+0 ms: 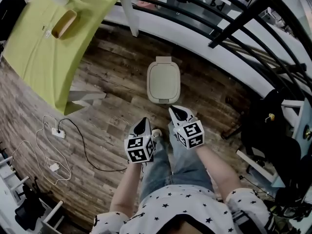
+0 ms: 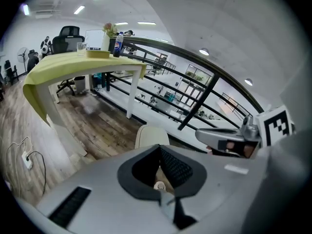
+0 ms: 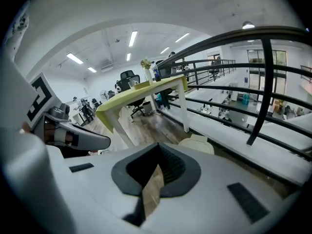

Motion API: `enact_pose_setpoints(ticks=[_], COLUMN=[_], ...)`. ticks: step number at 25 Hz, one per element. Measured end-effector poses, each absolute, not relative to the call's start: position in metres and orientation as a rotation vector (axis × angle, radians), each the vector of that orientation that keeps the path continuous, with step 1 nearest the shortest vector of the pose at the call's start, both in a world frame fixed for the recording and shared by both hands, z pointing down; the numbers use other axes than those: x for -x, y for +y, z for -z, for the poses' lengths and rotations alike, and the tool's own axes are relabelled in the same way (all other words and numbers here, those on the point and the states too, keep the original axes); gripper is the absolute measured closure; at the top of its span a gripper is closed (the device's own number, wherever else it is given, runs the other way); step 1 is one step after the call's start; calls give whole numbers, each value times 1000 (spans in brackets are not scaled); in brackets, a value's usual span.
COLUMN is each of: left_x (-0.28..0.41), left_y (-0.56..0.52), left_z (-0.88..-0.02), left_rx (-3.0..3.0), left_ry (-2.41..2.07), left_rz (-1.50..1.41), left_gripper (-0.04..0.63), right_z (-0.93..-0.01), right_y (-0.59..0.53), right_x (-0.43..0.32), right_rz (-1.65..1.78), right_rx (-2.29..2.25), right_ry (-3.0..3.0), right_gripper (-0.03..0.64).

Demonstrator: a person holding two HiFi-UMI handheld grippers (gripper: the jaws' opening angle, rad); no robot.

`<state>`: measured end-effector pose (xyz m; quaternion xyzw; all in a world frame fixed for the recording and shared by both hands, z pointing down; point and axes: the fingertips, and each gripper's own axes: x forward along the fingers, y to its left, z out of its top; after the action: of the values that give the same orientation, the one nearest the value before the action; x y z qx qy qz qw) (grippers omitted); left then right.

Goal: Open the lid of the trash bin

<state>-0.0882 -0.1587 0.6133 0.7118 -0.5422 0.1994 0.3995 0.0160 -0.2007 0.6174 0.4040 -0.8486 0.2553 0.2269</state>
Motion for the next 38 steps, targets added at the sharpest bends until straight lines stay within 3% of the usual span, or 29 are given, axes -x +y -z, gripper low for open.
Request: enact_pose_setpoints(ticks=[28, 38], left_x=[94, 94], left_y=[-155, -147], left_z=[-752, -778], left_rx=[-1649, -1624], left_ry=[-1387, -1380], left_rz=[-464, -475], left_gripper=[588, 588], right_z=[-865, -909], right_y=[-197, -197], right_x=[-16, -11], right_rz=[-774, -787], right_rx=[-991, -957], right_ry=[-2084, -2027], right_gripper=[623, 623])
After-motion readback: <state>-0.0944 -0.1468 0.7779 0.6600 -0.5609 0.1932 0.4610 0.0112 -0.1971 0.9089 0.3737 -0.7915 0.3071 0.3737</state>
